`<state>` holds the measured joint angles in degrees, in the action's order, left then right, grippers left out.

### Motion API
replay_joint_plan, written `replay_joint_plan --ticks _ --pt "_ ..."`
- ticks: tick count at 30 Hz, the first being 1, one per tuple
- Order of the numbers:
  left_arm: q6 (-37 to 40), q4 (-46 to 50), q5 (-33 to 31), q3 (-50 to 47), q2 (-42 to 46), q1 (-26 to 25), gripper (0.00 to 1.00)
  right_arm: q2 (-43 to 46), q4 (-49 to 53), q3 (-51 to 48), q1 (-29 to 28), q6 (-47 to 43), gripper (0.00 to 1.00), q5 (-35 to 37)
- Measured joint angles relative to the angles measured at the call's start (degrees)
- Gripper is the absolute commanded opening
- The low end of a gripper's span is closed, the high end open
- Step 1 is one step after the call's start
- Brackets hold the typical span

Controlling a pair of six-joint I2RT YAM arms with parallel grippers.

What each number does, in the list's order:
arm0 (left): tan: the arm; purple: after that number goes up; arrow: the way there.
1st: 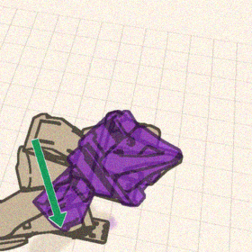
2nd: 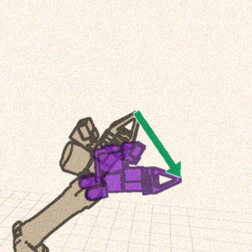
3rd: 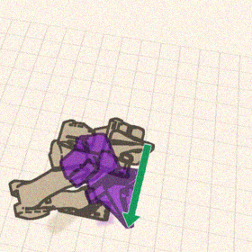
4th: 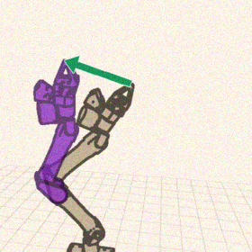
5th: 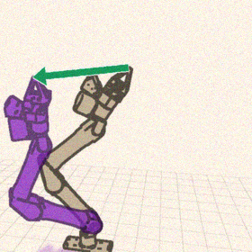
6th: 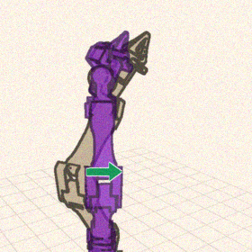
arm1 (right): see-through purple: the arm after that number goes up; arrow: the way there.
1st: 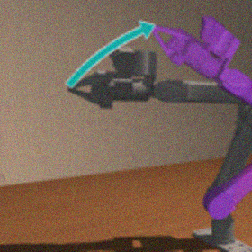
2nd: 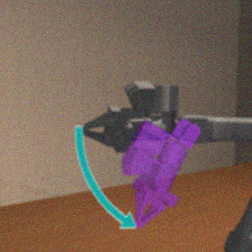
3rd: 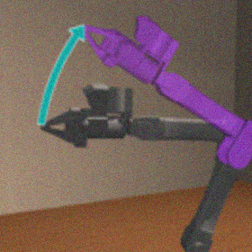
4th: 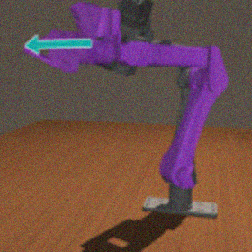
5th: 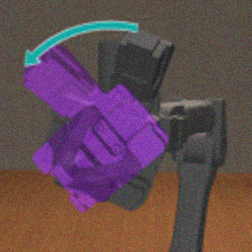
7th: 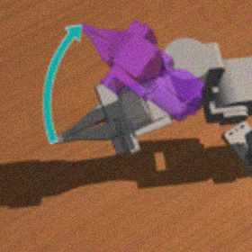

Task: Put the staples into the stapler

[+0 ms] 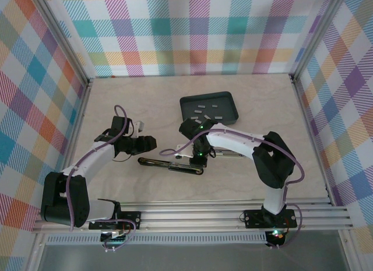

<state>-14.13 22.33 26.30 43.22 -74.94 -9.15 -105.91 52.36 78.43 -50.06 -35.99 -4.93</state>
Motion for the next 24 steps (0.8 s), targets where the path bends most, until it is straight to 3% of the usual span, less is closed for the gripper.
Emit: replay_joint_plan --ticks 24 --pt "0.0 0.0 1.8 0.0 -0.8 0.0 0.60 -1.6 0.4 0.0 0.0 0.0 0.15 0.6"
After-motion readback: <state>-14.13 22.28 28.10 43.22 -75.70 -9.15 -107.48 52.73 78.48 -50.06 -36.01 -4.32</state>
